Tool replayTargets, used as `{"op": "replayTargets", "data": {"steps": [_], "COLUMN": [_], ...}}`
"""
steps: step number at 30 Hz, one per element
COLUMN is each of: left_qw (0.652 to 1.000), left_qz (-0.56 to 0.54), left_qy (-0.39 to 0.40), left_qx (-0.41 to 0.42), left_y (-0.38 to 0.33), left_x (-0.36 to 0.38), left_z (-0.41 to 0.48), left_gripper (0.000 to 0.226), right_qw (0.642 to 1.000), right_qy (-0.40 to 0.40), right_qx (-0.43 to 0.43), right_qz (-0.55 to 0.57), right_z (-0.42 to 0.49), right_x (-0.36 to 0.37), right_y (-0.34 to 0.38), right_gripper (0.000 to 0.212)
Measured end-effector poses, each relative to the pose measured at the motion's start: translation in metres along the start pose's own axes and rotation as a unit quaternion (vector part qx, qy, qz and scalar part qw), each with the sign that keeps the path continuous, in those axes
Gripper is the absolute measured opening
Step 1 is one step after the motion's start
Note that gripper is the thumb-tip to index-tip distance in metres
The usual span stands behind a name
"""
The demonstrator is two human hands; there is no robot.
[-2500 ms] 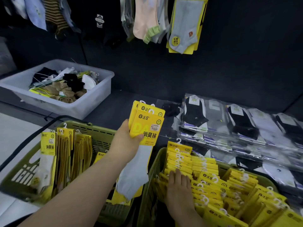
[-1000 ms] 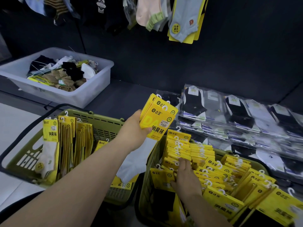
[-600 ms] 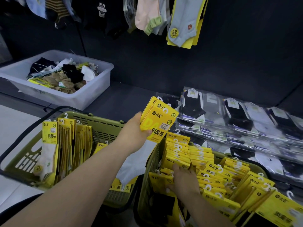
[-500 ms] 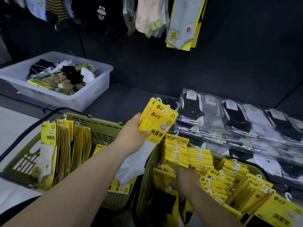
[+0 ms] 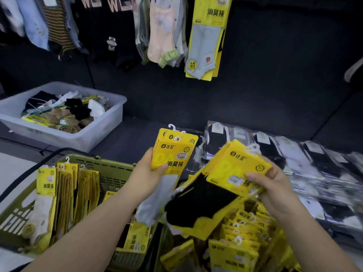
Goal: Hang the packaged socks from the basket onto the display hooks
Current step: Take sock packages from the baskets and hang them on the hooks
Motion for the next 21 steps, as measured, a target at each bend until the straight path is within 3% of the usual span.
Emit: {"op": "replayTargets", "data": {"steps": [2, 7, 11, 13, 17, 21], "left_qw": [1.000, 0.999, 0.999, 0.997, 0.977, 0.952], "left_qz": [-0.029, -0.037, -0.047, -0.070, -0.163, -0.232], "left_qy": [0.005, 0.010, 0.008, 0.035, 0.121, 0.138], "left_qx": [-0.008, 0.019, 0.016, -0.002, -0.070, -0.142], "left_y": [-0.003, -0.010, -0.013, -0.015, -0.019, -0.020], "left_x": [0.002, 0.005, 0.006, 0.010, 0.026, 0.037], "left_z": [-0.001, -0.004, -0.001, -0.002, -0.006, -0.006], "left_gripper": [0.030, 0.028, 0.022, 0.021, 0.024, 0.040], "right_qw": [0.999, 0.995, 0.987, 0.985, 0.987, 0.992], "right_qy": [0.022, 0.088, 0.145, 0.161, 0.154, 0.121], "right_qx": [-0.012, -0.048, -0.062, -0.060, -0.037, -0.004], "right_qz": [0.033, -0.016, -0.026, -0.021, -0.016, -0.043], "right_z": [0.007, 0.022, 0.030, 0.034, 0.044, 0.050], "right_x": [0.011, 0.029, 0.033, 0.036, 0.048, 0.065], "right_y": [0.020, 0.054, 0.065, 0.067, 0.067, 0.061], "right_gripper": [0.046, 0.034, 0.041, 0.045, 0.030, 0.036]}}
Point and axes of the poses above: each hand's wrist, its own z-axis towards the middle knuckle, its own x-axis out of the palm, y = z × x, the point moved 3 cm from there along z, towards the middle knuckle, and after that the axes turned 6 degrees about -y, right-handed, at the moved point
